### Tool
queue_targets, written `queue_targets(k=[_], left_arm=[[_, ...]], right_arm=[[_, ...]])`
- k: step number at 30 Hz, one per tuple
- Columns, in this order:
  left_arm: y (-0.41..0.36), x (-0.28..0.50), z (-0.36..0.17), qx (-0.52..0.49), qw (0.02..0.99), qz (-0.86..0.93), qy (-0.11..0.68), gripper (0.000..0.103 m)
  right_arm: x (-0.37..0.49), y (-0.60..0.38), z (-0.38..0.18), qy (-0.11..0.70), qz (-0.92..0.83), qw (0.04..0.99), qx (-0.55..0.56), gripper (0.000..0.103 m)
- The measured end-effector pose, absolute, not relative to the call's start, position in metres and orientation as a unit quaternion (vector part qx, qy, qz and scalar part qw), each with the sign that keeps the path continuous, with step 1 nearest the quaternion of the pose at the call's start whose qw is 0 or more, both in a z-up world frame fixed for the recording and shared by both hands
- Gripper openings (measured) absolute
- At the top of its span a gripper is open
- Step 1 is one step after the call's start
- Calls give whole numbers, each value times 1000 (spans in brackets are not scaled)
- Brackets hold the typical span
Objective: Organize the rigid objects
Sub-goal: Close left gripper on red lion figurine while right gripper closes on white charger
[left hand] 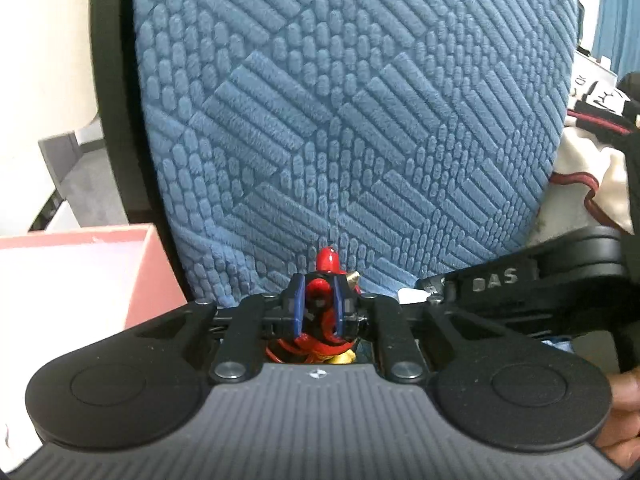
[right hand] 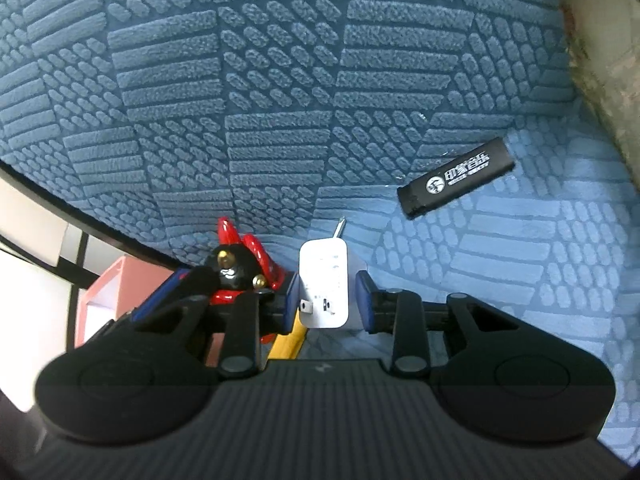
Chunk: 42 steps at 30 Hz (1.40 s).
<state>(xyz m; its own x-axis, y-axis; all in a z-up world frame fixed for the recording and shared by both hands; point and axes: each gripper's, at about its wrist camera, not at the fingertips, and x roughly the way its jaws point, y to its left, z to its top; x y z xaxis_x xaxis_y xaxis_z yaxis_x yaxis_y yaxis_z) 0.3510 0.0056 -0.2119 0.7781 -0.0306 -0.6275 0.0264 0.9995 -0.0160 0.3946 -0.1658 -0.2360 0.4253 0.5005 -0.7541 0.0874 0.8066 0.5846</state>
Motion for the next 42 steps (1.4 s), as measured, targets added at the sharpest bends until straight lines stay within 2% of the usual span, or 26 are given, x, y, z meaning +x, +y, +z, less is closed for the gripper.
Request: queue_targets(k=[5, 6, 7, 8, 9, 10, 23, 27, 42], left_arm=[[11, 350, -211, -9, 941, -17, 337, 19], [11, 351, -211, -9, 940, -16, 340, 25], [11, 351, -211, -12, 939, -17, 343, 39], [13, 352, -211, -15, 938, -18, 346, 47], [13, 353, -212, -20, 936, -17, 351, 63], [13, 353, -212, -22, 936, -13, 352, 70], [4, 369, -234, 40, 925, 6, 377, 70], [8, 372, -239, 35, 923, 12, 383, 62], [12, 341, -202, 3, 937, -11, 350, 61]], right_arm=[[383, -172, -228, 523, 122, 803, 260, 34], [380, -173, -226, 523, 120, 805, 253, 34], [378, -174, -225, 524, 121, 805, 250, 34], [376, -175, -223, 524, 122, 805, 249, 34], [373, -177, -221, 525, 122, 805, 247, 34], [369, -179, -218, 524, 122, 809, 239, 34], [358, -156, -214, 526, 125, 823, 171, 34], [359, -153, -222, 530, 125, 820, 176, 34], [347, -150, -219, 521, 113, 828, 176, 35]])
